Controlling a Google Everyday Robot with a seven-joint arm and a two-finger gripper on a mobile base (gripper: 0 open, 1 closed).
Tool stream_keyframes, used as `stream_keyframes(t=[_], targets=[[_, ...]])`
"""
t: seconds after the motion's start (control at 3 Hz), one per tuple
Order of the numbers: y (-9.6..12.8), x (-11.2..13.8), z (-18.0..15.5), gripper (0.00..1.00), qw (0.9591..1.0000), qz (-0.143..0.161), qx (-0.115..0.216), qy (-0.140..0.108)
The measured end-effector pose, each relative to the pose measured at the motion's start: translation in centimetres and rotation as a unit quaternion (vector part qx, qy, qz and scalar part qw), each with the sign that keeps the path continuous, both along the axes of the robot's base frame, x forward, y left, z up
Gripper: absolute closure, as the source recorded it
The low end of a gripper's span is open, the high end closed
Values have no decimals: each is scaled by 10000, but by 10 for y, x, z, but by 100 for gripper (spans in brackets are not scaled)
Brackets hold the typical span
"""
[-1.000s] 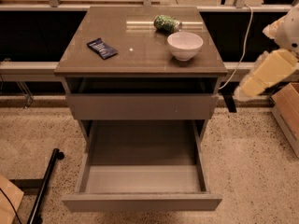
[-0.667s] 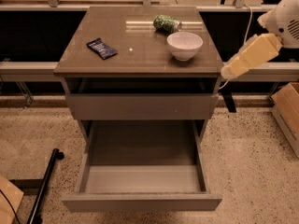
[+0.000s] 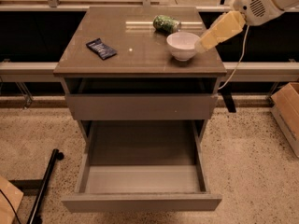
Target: Place rxbar blueberry into middle drawer
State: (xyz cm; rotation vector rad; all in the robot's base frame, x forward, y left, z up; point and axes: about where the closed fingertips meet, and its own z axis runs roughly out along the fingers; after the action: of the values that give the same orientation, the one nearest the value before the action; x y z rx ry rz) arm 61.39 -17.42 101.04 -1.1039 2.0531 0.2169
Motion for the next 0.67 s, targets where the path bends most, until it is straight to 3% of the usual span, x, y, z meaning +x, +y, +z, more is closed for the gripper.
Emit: stream_keyframes(t=[0.33,0.67], targets=[[3,2,3,0,10000,20,11,-28],[32,-4,-19,0,9995,210,108,230]])
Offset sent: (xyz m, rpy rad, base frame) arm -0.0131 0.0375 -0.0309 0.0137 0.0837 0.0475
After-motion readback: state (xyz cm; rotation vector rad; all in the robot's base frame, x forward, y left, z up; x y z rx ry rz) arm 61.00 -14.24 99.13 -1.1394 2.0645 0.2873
